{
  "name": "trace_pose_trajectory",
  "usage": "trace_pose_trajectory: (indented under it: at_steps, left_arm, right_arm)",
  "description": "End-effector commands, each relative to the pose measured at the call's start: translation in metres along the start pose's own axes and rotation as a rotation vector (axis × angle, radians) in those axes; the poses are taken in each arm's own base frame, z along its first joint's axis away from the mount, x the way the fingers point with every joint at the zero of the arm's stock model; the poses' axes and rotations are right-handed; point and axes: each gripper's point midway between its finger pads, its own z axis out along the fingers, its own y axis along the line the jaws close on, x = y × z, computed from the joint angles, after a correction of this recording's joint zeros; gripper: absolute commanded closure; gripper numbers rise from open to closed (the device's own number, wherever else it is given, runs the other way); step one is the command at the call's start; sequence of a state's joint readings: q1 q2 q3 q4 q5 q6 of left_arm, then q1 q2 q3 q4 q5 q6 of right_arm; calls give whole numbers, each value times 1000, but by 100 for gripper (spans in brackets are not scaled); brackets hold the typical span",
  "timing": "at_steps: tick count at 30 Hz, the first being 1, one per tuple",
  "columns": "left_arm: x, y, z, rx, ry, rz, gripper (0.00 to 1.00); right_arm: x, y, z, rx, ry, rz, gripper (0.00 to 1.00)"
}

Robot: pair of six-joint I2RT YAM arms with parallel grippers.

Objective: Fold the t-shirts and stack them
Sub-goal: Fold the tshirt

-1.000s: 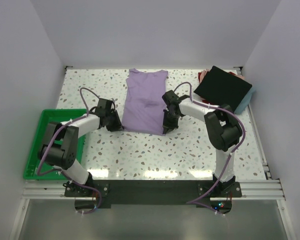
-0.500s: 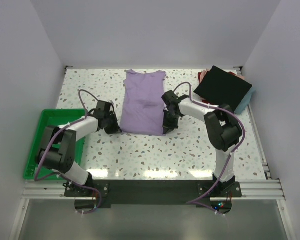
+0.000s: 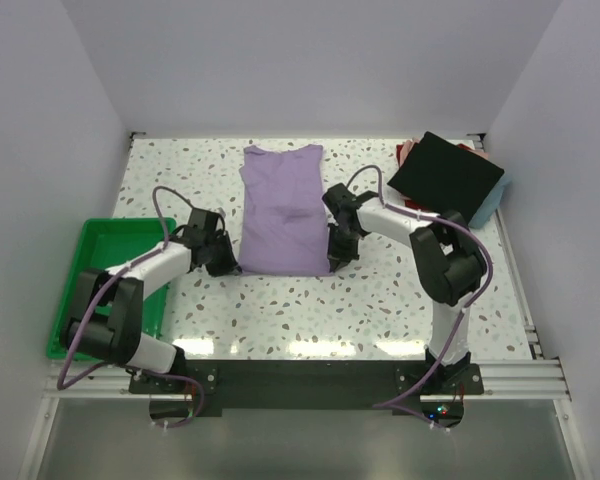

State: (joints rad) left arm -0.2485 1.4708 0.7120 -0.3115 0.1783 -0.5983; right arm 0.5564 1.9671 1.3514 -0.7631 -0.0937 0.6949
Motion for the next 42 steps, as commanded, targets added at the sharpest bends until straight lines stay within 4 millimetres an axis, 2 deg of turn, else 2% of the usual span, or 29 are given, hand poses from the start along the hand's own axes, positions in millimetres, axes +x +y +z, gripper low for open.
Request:
trace_pose_trajectory:
  at_steps: [1, 5, 6, 10, 17, 22, 25, 26, 30, 32, 34, 38, 42]
  left_arm:
    - [5, 5, -14, -16, -26, 22, 100]
    - [15, -3, -28, 1, -25, 37, 100]
    - [13, -10, -35, 23, -46, 48, 100]
    - [25, -24, -50, 55, -40, 75, 100]
    - [44, -31, -84, 93, -46, 43, 100]
    - [57, -36, -111, 142, -57, 14, 100]
    - [57, -40, -128, 177, -89, -3, 100]
    - [54, -45, -135, 199, -110, -1, 100]
    - [47, -55, -144, 231, -125, -12, 100]
    - [37, -64, -147, 247, -143, -9, 100]
    - [26, -69, -150, 245, -173, 2, 100]
    - [-9, -86, -154, 221, -236, 35, 100]
    - [-36, -98, -149, 200, -272, 52, 100]
  right_arm:
    - [10, -26, -19, 84, -19, -14, 100]
    - [20, -29, -33, 68, -33, -19, 100]
    - [26, -31, -36, 71, -28, -22, 100]
    - [42, -29, -55, 61, -40, -50, 100]
    - [67, -34, -97, 31, -97, -45, 100]
    - [84, -42, -119, 21, -115, -44, 100]
    - [90, -45, -132, 2, -136, -38, 100]
    - [90, -46, -136, -5, -147, -31, 100]
    - [86, -42, -149, -33, -190, -23, 100]
    - [81, -39, -153, -43, -210, -15, 100]
    - [70, -35, -159, -41, -252, -11, 100]
    - [45, -22, -170, -43, -317, -12, 100]
    - [16, -15, -174, -47, -352, 11, 100]
